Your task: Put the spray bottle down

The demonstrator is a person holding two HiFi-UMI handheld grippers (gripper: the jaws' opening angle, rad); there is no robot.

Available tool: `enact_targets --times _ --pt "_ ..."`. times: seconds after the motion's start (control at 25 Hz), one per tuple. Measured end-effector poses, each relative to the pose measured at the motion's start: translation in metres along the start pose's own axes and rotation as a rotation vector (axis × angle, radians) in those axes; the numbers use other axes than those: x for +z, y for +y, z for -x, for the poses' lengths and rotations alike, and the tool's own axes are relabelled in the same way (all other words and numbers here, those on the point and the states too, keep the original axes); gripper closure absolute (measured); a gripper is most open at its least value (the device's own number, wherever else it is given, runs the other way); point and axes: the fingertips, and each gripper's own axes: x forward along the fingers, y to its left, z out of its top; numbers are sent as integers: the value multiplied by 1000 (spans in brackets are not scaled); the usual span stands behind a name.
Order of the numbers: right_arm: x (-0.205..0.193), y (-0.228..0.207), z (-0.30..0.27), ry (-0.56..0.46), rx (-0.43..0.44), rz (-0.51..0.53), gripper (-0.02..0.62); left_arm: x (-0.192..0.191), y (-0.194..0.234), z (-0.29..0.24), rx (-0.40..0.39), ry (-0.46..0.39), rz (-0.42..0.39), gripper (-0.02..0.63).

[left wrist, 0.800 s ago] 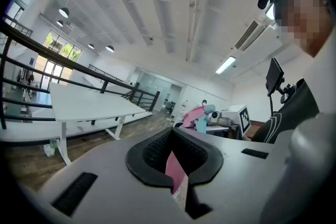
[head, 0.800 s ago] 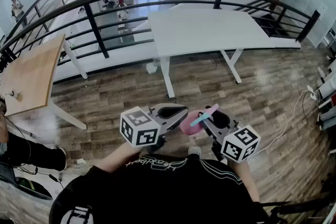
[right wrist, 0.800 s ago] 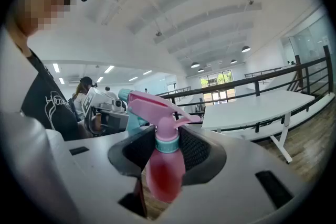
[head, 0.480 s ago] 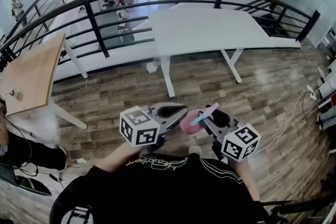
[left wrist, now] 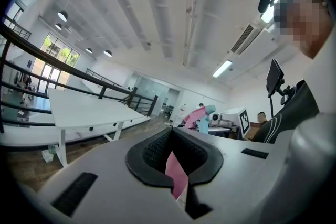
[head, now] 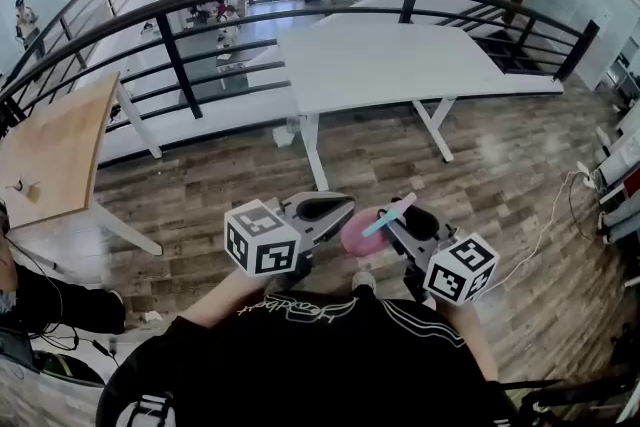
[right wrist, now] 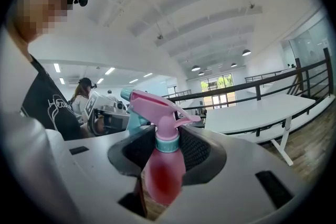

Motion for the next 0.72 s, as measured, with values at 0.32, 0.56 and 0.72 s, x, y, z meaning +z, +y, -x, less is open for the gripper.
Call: enact_targets --times 0.32,0.56,0.72 --pt "-1 -18 -12 -1 10 -5 457 -1 16 -8 12 -10 6 598" --pt "-2 -39 -39 1 55 22 457 2 48 -17 56 -12 10 598" --pt "0 -79 -72 7 84 -13 457 7 90 -40 81 5 29 598"
